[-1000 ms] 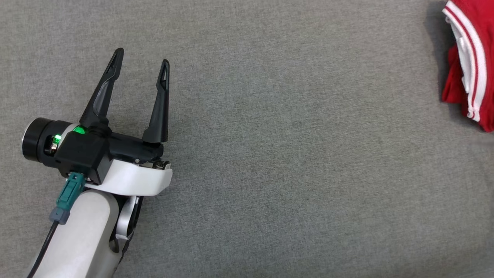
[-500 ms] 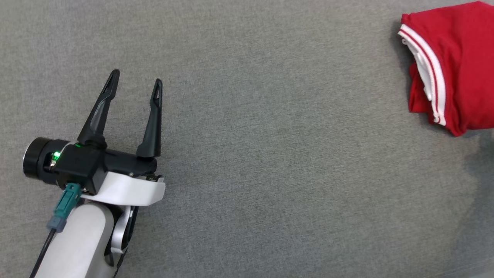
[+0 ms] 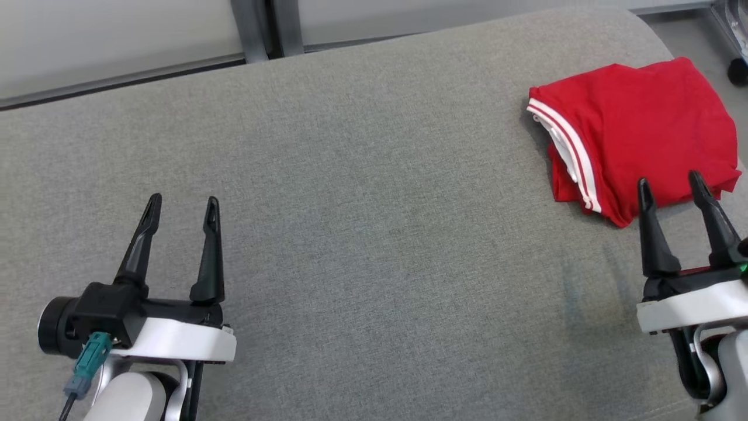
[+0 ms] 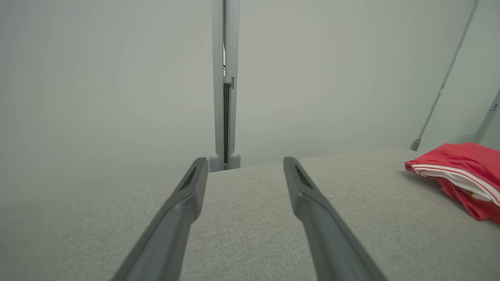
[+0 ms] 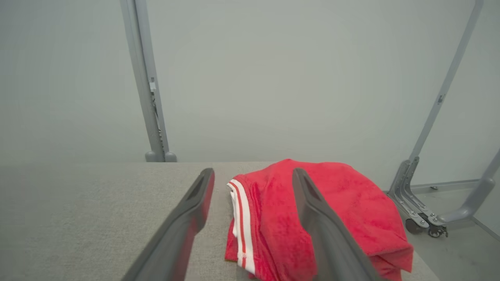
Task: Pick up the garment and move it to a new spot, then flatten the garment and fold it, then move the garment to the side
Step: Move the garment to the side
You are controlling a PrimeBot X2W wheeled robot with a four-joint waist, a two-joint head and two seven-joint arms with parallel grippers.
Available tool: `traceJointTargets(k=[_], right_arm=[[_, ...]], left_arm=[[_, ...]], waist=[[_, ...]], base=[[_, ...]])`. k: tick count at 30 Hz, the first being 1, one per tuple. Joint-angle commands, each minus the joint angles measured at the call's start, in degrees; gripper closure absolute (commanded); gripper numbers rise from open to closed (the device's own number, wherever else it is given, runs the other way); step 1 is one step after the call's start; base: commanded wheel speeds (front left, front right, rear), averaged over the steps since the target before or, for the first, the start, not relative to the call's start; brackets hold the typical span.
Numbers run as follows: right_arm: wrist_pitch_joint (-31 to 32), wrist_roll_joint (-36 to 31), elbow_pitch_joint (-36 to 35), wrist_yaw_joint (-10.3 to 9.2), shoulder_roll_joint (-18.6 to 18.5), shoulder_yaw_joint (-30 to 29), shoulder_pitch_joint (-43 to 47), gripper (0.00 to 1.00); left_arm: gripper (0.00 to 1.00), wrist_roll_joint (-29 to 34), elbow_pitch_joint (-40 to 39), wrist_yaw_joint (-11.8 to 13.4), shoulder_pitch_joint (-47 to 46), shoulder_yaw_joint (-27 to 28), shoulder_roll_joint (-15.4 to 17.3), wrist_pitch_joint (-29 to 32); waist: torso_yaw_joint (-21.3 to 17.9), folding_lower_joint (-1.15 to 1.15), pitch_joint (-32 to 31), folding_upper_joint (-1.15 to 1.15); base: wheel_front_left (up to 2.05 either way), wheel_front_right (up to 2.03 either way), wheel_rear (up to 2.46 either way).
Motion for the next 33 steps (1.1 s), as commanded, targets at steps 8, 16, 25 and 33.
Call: traceJointTargets(k=[8,16,25,33], right_arm=[[4.92,-1.58,-8.51,-0.13,2.23,-0.3,6.68,0.0],[8.74,-2.64,-11.93,-0.13,3.85,-2.11,13.16,0.0],[12.47,-3.45,-14.59,-0.13,5.58,-3.8,19.85,0.0],[14.43,-4.33,-16.9,-0.13,7.02,-5.52,23.82,0.0]], left_arm=[[0.0,-1.53,1.07,1.88,3.93,1.63,-0.59,-0.74],[0.0,-3.4,2.77,0.87,9.25,1.6,0.53,0.0],[0.0,-5.81,2.85,-0.56,13.86,1.86,2.68,1.7],[0.0,-5.96,2.46,-0.1,16.13,1.69,3.51,1.98]], waist=[[6.08,0.0,-5.07,0.0],[11.58,0.0,-11.27,0.0],[14.47,0.0,-17.12,0.0],[14.08,0.0,-19.2,0.0]], base=[[0.0,0.0,0.0],[0.0,0.0,0.0],[0.0,0.0,0.0],[0.0,0.0,0.0]])
